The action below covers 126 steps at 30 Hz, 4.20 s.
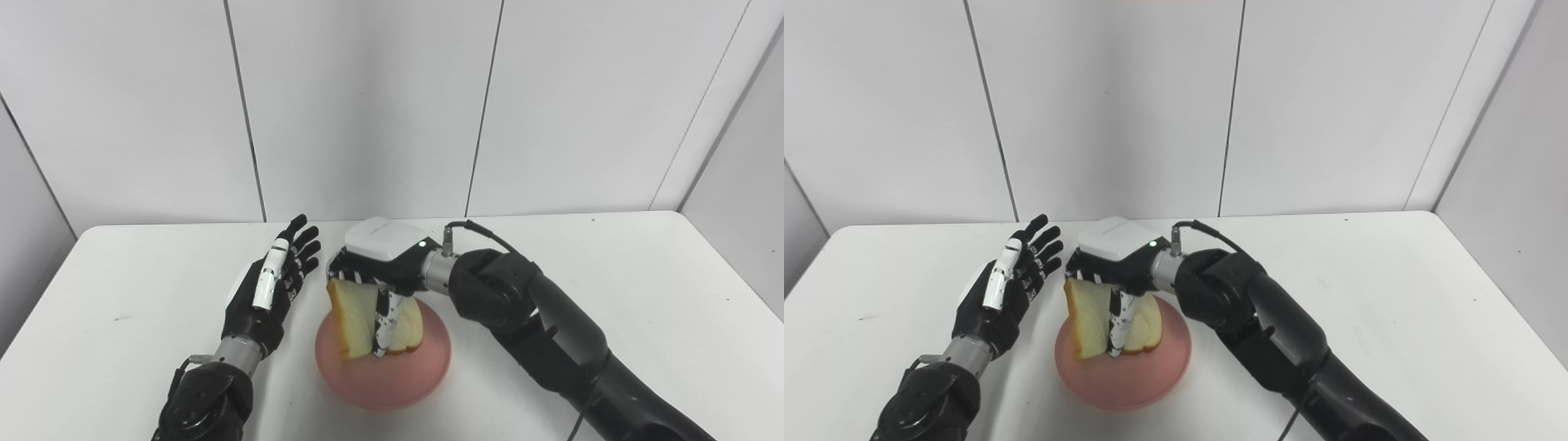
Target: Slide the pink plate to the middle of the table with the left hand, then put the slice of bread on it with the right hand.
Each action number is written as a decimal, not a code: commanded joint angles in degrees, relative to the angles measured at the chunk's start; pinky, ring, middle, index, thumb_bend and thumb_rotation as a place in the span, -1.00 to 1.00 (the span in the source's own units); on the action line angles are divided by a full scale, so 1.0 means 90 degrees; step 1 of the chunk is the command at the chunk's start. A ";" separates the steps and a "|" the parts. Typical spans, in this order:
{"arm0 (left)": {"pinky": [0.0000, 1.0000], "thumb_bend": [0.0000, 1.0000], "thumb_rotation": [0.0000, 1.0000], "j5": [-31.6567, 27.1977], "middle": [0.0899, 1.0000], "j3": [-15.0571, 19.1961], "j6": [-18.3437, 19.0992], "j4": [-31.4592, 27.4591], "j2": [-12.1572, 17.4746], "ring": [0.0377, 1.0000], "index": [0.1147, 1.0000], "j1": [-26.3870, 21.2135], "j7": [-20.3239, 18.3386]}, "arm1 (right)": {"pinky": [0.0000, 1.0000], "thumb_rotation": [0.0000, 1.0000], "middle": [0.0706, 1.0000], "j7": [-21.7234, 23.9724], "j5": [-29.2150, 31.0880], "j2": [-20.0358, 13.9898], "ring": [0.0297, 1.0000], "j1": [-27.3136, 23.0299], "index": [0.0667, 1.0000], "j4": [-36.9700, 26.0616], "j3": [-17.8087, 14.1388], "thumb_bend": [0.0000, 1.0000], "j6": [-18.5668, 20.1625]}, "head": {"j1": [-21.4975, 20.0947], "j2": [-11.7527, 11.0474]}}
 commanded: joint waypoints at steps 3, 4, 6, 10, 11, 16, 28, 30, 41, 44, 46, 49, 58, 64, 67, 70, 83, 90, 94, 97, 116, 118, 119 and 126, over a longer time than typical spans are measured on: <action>0.85 -0.23 1.00 0.0060 0.85 -0.0003 0.0050 -0.0221 -0.0022 0.86 0.85 -0.0298 0.0066 | -0.16 -1.00 -0.09 -0.0196 -0.0157 0.0018 -0.23 -0.0163 -0.02 0.0019 0.0017 0.03 -0.0280 | 0.0009 0.0034; 0.84 -0.23 1.00 0.0058 0.85 -0.0004 0.0066 -0.0227 -0.0022 0.86 0.84 -0.0300 0.0074 | -0.19 -1.00 -0.09 -0.0187 -0.0146 0.0027 -0.24 -0.0150 -0.03 0.0042 0.0018 0.03 -0.0277 | 0.0009 0.0034; 0.85 -0.23 1.00 0.0047 0.85 -0.0008 0.0111 -0.0249 -0.0024 0.87 0.85 -0.0302 0.0085 | -0.25 -1.00 -0.08 -0.0152 -0.0119 0.0036 -0.26 -0.0127 -0.01 0.0089 0.0032 0.03 -0.0271 | 0.0013 0.0047; 0.84 -0.23 1.00 0.0056 0.84 0.0007 0.0153 -0.0279 -0.0043 0.86 0.84 -0.0308 0.0132 | -0.28 -1.00 -0.08 -0.0112 -0.0192 0.0050 -0.28 -0.0069 0.01 0.0137 0.0092 0.02 -0.0214 | 0.0031 0.0061; 0.83 -0.23 1.00 0.0053 0.84 0.0009 0.0142 -0.0276 -0.0044 0.85 0.84 -0.0308 0.0137 | -0.29 -1.00 -0.08 -0.0094 -0.0216 0.0052 -0.28 -0.0056 0.01 0.0133 0.0104 0.02 -0.0183 | 0.0031 0.0061; 0.83 -0.24 1.00 0.0022 0.85 0.0006 0.0162 -0.0296 -0.0040 0.86 0.85 -0.0325 0.0140 | -0.31 -1.00 -0.10 -0.0011 -0.0314 0.0064 -0.30 -0.0020 0.03 0.0129 0.0129 0.02 -0.0113 | 0.0038 0.0071; 0.86 -0.23 1.00 0.0032 0.86 0.0004 0.0144 -0.0345 0.0018 0.87 0.86 -0.0319 0.0111 | -0.11 -0.76 0.16 0.0999 -0.0377 0.0076 0.05 -0.0089 0.49 -0.0319 0.0078 0.59 0.0379 | 0.0024 0.0084; 0.84 -0.24 1.00 0.0113 0.85 -0.0024 0.0085 -0.0332 0.0040 0.86 0.85 -0.0316 0.0129 | 0.06 -0.61 0.37 0.1076 -0.0432 0.0090 0.27 -0.0089 0.55 -0.0358 0.0051 0.78 0.0458 | 0.0024 0.0083; 0.86 -0.23 1.00 0.0168 0.83 0.0002 0.0140 -0.0353 0.0031 0.85 0.83 -0.0323 0.0146 | 0.18 -0.31 0.91 0.1445 -0.0840 -0.0006 0.64 -0.0204 0.85 -0.0843 -0.0020 1.00 0.0757 | 0.0005 0.0070; 0.87 -0.22 1.00 0.0149 0.85 0.0001 0.0118 -0.0351 0.0062 0.86 0.84 -0.0319 0.0100 | 0.28 -0.31 0.94 0.1521 -0.0933 -0.0012 0.73 -0.0217 0.86 -0.0883 -0.0080 1.00 0.0812 | -0.0004 0.0078; 0.86 -0.23 1.00 0.0153 0.84 0.0004 0.0120 -0.0358 0.0066 0.86 0.84 -0.0319 0.0103 | 0.34 -0.34 0.95 0.1549 -0.0971 -0.0019 0.77 -0.0213 0.87 -0.0900 -0.0129 1.00 0.0831 | -0.0005 0.0077; 0.86 -0.23 1.00 0.0129 0.84 0.0018 0.0143 -0.0370 0.0065 0.85 0.84 -0.0319 0.0099 | 0.59 -0.38 0.94 0.1617 -0.1065 -0.0019 0.84 -0.0189 0.89 -0.1017 -0.0232 0.99 0.0966 | -0.0007 0.0075; 0.87 -0.24 1.00 0.0114 0.84 0.0056 0.0091 -0.0369 0.0065 0.84 0.83 -0.0304 0.0106 | 0.55 -0.46 0.93 0.1892 -0.0770 -0.0094 0.84 -0.0189 0.89 -0.1580 -0.0888 1.00 0.1491 | -0.0023 -0.0026; 0.83 -0.25 1.00 0.0103 0.83 0.0071 -0.0030 -0.0328 0.0068 0.83 0.83 -0.0259 0.0071 | 0.69 -0.42 0.92 0.1302 0.0372 -0.0011 0.87 0.0171 0.96 -0.1929 -0.2145 1.00 0.2060 | -0.0043 -0.0210; 0.82 -0.23 1.00 0.0111 0.83 0.0072 -0.0093 -0.0289 0.0084 0.83 0.82 -0.0230 0.0057 | 0.53 -0.12 0.97 0.0759 0.0774 0.0072 0.86 0.0575 1.00 -0.1988 -0.2650 1.00 0.2209 | -0.0042 -0.0306; 0.83 -0.23 1.00 0.0125 0.83 0.0063 -0.0146 -0.0254 0.0101 0.83 0.82 -0.0204 0.0038 | 0.60 -0.02 1.00 0.0077 0.1489 0.0328 0.92 0.1137 1.00 -0.1956 -0.3199 1.00 0.2137 | -0.0050 -0.0371; 0.86 -0.23 1.00 0.0103 0.84 0.0145 -0.0449 0.0038 0.0131 0.84 0.82 -0.0125 -0.0024 | 1.00 1.00 1.00 -0.2142 0.3405 0.1386 1.00 0.2550 1.00 -0.1588 -0.4010 0.90 0.1257 | -0.0131 -0.0646; 0.86 -0.23 1.00 0.0194 0.84 0.0121 -0.0568 0.0121 0.0154 0.84 0.82 -0.0100 -0.0002 | 1.00 1.00 1.00 -0.2706 0.4189 0.1664 1.00 0.2591 1.00 -0.1358 -0.4168 0.78 0.1053 | -0.0162 -0.0711; 0.87 -0.23 1.00 0.0223 0.83 0.0103 -0.0585 0.0114 0.0145 0.83 0.81 -0.0076 0.0008 | 1.00 1.00 1.00 -0.2921 0.4537 0.1746 1.00 0.2609 1.00 -0.1381 -0.4217 0.65 0.1212 | -0.0158 -0.0720; 0.89 -0.22 1.00 0.0213 0.85 0.0097 -0.0604 0.0133 0.0149 0.85 0.83 -0.0067 -0.0042 | 1.00 1.00 1.00 -0.3056 0.4619 0.1730 1.00 0.2631 1.00 -0.1390 -0.4166 0.43 0.1200 | -0.0185 -0.0685; 0.87 -0.22 1.00 0.0260 0.83 0.0152 -0.0744 0.0311 0.0153 0.84 0.81 -0.0140 -0.0023 | 1.00 1.00 1.00 -0.3472 0.4802 0.1649 1.00 0.2591 1.00 -0.1027 -0.3925 -0.09 0.1037 | -0.0225 -0.0647; 0.86 -0.22 1.00 0.0252 0.83 0.0165 -0.0752 0.0314 0.0157 0.84 0.81 -0.0148 -0.0021 | 1.00 1.00 1.00 -0.3464 0.4810 0.1642 1.00 0.2586 1.00 -0.1001 -0.3900 -0.11 0.1007 | -0.0225 -0.0647; 0.86 -0.23 1.00 0.0233 0.83 0.0174 -0.0759 0.0317 0.0157 0.83 0.81 -0.0153 -0.0031 | 1.00 1.00 1.00 -0.3454 0.4818 0.1633 1.00 0.2585 1.00 -0.0984 -0.3890 -0.13 0.0983 | -0.0225 -0.0647; 0.85 -0.24 1.00 0.0190 0.83 0.0222 -0.0901 0.0444 0.0152 0.83 0.81 -0.0184 -0.0087 | 1.00 1.00 1.00 -0.3439 0.4853 0.1599 1.00 0.2554 1.00 -0.0881 -0.3871 -0.13 0.0915 | -0.0260 -0.0613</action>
